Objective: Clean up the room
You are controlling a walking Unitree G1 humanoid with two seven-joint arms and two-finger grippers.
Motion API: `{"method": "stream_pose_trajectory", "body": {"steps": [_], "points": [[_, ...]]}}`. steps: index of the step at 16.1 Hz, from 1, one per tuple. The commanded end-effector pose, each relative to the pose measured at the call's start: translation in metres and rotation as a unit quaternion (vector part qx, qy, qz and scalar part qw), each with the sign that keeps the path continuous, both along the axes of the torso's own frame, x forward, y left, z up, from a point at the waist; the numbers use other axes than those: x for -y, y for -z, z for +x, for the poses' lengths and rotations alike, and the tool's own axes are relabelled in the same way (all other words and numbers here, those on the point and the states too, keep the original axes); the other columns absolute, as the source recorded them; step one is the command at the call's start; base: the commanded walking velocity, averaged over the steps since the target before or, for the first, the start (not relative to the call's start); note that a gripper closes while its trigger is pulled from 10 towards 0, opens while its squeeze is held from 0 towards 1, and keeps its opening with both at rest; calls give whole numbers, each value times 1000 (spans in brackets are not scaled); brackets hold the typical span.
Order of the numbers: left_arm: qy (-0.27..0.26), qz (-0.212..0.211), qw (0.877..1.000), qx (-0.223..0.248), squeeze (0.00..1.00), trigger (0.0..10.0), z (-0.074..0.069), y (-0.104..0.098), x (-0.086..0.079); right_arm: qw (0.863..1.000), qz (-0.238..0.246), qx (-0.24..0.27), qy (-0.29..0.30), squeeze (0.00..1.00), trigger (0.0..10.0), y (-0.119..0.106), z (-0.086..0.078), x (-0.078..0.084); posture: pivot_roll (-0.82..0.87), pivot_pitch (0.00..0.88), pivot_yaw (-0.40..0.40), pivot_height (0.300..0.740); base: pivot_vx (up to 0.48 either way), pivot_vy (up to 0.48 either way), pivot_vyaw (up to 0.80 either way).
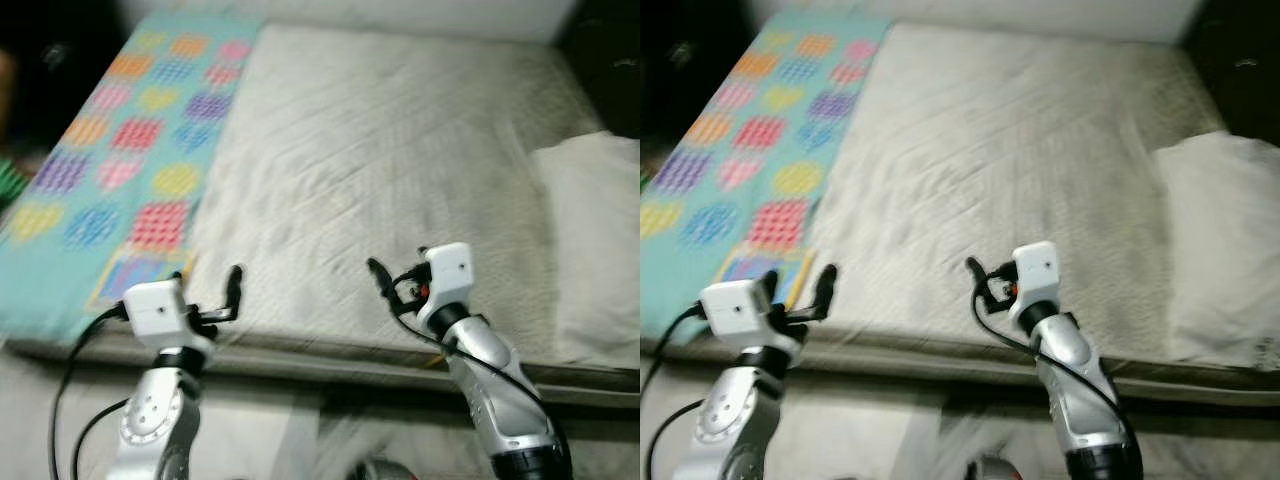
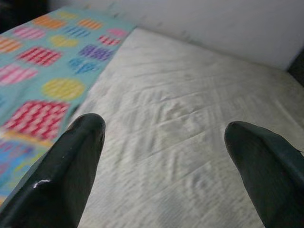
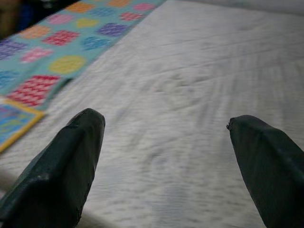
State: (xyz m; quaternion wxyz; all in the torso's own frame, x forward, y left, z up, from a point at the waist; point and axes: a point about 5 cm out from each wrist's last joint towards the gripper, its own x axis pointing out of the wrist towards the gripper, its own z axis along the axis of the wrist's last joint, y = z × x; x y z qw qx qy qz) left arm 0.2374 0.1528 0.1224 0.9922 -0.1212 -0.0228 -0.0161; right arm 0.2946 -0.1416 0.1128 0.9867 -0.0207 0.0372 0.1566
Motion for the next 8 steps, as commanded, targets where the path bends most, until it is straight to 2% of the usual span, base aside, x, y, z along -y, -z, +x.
{"method": "stream_pose_trajectory", "body": {"steps": [1,8], "points": [[12,-8,1000,-8,0,10000,-2,3,8,1000,-8,-12,20,0,10000,6,-3,12,-122,161,-19,740,0,0,0],[-4,-3,1000,-16,0,10000,-1,4,5,999,-16,-19,22,0,10000,8,-2,12,-116,160,-22,740,0,0,0]]}}
